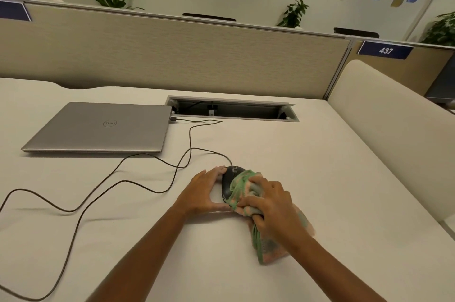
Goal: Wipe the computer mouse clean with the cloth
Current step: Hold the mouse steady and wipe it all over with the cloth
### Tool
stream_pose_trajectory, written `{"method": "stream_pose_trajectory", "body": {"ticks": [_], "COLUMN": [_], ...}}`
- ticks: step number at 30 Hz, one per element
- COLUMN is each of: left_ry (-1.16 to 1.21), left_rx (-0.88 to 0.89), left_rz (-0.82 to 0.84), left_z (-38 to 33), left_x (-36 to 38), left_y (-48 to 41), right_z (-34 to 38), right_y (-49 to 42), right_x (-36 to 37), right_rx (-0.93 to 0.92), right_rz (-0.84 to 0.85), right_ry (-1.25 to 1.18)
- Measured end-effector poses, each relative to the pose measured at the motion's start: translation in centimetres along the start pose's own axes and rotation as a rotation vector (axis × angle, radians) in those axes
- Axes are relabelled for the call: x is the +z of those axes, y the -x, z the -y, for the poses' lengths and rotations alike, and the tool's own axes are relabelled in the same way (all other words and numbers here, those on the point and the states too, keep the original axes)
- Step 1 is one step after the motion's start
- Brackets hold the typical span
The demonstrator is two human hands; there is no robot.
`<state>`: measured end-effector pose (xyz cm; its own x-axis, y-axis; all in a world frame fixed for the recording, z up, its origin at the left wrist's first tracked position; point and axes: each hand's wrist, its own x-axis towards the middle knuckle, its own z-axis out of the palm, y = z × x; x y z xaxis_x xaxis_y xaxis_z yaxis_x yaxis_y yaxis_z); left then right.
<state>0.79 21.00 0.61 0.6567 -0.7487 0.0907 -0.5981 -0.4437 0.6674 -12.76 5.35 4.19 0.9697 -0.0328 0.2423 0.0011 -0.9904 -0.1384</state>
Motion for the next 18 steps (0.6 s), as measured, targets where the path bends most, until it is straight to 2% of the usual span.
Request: {"method": "stream_pose_trajectory", "body": {"ticks": [2, 4, 6, 8, 10, 16, 18], "left_ry": [-0.004, -0.002, 0.002, 0.001, -0.006, -0.002, -0.011], "left_rx": [-0.001, -0.009, -0.013, -0.013, -0.006, 0.010, 0.013], "left_rz": [0.003, 0.008, 0.000, -0.007, -0.010, -0.008, -0.009], "left_z": [0.1, 0.2, 0.3, 0.2, 0.2, 0.3, 0.2], "left_x": [0.0, 0.0, 0.0, 0.0, 0.0, 0.0, 0.0], "left_y": [0.0, -0.1, -0.1, -0.1, -0.1, -0.1, -0.2], "right_z": [-0.2, -0.8, -1.8, -3.1, -4.1, -3.7, -2.8], "right_y": [0.1, -0.6, -1.7, -3.0, -4.3, -7.3, -7.3], "right_x": [-0.4, -1.2, -2.3, -3.5, -4.0, -1.3, -0.1], "right_rx": [-0.008, 0.097, 0.288, 0.453, 0.530, 0.564, 0.544], "right_rz": [0.038, 0.134, 0.279, 0.263, 0.192, 0.191, 0.250], "right_ry": [-0.002, -0.059, -0.292, -0.600, -0.761, -0.945, -0.771]}}
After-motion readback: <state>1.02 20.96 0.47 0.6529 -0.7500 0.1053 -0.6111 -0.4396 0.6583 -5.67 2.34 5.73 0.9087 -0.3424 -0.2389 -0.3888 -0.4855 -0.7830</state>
